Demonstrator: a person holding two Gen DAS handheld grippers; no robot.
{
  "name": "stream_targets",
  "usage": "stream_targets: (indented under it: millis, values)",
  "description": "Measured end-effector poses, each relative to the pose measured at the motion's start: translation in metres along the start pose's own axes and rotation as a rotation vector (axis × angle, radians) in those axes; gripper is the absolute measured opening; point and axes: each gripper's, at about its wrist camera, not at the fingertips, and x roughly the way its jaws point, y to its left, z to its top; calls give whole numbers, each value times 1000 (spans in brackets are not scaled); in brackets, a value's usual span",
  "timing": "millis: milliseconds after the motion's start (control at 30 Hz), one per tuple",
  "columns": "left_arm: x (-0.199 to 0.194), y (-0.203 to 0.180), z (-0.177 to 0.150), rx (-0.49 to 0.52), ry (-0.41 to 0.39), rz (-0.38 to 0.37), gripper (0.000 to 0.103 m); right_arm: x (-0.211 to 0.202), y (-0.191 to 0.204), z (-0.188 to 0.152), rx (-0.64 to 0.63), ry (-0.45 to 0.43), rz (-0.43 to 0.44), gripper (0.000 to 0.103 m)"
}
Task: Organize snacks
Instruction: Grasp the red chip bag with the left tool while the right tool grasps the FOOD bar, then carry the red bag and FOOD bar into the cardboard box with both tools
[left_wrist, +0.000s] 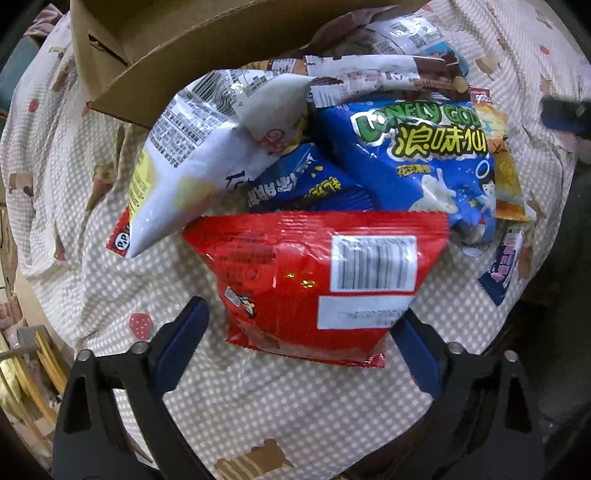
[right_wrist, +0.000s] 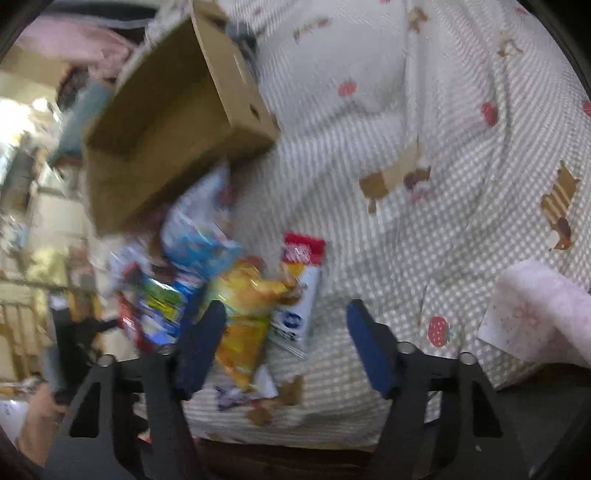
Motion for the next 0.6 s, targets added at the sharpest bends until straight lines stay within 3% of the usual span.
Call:
stream_targets:
  millis: [67, 167, 267, 500, 567, 600]
  values:
    - [-3, 4, -6, -7, -10, -8, 87, 18, 3, -2, -23, 48, -48, 55]
    - [-4, 8, -4, -20, -12, -15, 85, 43, 12, -7, -63, 96, -121, 53]
    - [-3, 8, 0, -29, -8, -10, 83, 57, 18, -6, -70, 107, -120, 53]
    - [7, 25, 1, -93, 1, 5, 63, 87, 21, -5, -75, 112, -171, 52]
    - [4, 27, -1, -110, -3, 0, 60, 86, 24, -7, -101, 87, -187, 36]
    - [2, 28, -2, -124, -4, 0, 58, 85, 26, -10, -115, 73, -193, 36]
